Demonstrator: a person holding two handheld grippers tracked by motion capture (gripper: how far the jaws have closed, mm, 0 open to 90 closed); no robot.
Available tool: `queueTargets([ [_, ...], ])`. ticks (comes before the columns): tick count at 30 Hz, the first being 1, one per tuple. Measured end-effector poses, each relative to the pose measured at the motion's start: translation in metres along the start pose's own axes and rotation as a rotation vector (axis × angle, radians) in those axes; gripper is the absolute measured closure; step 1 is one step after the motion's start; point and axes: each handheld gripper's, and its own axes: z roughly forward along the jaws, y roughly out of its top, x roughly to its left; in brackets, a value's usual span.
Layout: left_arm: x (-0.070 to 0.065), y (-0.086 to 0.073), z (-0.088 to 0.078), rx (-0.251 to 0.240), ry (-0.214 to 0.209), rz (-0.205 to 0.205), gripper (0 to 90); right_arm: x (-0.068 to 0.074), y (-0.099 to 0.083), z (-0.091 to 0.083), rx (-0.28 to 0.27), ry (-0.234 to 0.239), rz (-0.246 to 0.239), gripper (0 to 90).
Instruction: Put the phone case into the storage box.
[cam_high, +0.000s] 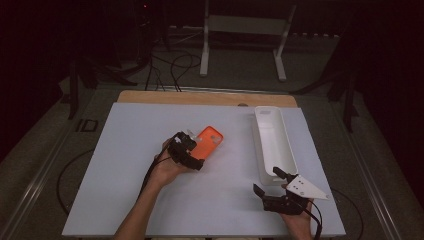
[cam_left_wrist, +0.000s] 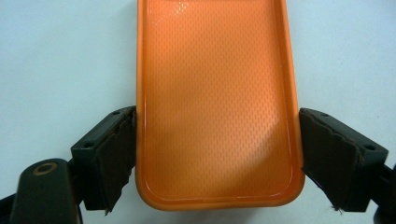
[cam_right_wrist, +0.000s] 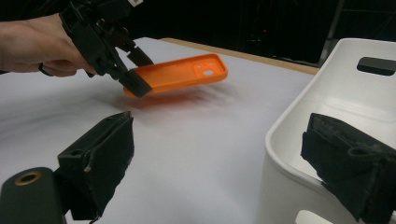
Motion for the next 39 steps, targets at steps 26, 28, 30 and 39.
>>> queueTargets([
  [26,-0.004,0.000,-0.036,-0.140,0.070,0.016,16.3,0.000,0.001,0.001,-0.003,0.000,0.001,9.2],
  [28,-0.005,0.000,-0.037,-0.147,0.071,0.015,16.3,0.001,0.001,0.001,-0.003,0.001,0.000,9.2],
  [30,-0.006,0.000,-0.040,-0.155,0.073,0.020,16.3,0.001,0.001,0.001,-0.003,0.001,-0.001,9.1],
  [39,-0.012,-0.002,-0.050,-0.213,0.086,0.023,16.3,0.001,0.004,0.001,-0.012,0.005,0.009,9.1],
])
